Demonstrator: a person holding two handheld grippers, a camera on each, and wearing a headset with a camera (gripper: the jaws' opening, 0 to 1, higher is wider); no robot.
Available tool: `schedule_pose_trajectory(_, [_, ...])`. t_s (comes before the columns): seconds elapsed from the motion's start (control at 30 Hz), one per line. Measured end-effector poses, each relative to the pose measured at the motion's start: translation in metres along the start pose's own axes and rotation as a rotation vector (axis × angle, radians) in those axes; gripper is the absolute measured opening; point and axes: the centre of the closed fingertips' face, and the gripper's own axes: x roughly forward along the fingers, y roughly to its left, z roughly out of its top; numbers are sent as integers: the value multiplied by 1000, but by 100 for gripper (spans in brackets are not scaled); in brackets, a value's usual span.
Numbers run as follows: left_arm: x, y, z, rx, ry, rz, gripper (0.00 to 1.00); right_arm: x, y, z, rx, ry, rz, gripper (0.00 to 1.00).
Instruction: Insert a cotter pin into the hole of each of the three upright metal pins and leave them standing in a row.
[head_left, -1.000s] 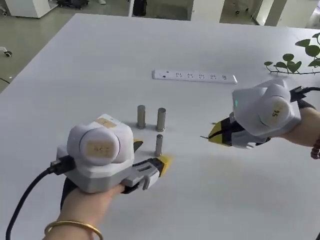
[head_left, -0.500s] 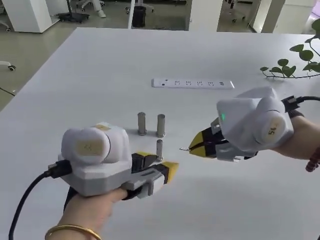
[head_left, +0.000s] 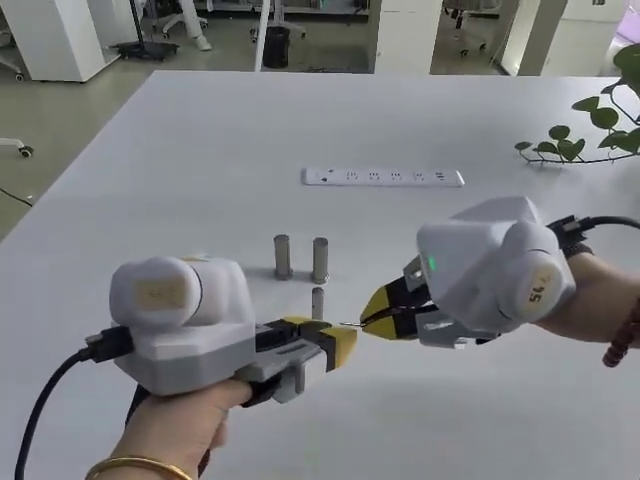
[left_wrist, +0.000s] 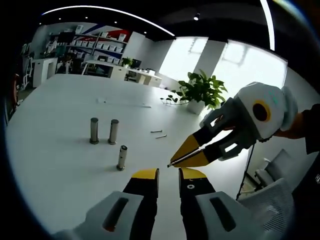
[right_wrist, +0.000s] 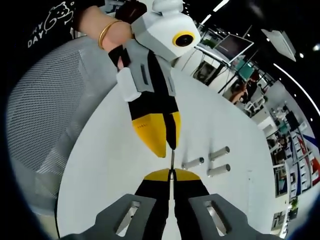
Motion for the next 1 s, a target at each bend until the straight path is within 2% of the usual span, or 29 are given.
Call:
schedule_pose_trajectory(0.3, [0,-6,-1,-34,-1,-23,6,-1,5,8,-24,-10,6,0])
schedule_pose_trajectory(0.73, [0,-4,-3,-43,2,-15,1,-1,9,16,-48,-18,7,0])
schedule_pose_trajectory(0.8, [-1,-5,-3,-59,-1,-16,1,0,9,16,-47,-19,7,0])
schedule_pose_trajectory(1.0, [-1,-6,-4,-51,-2,-22,1,0,10,17,-55,-19,12,0])
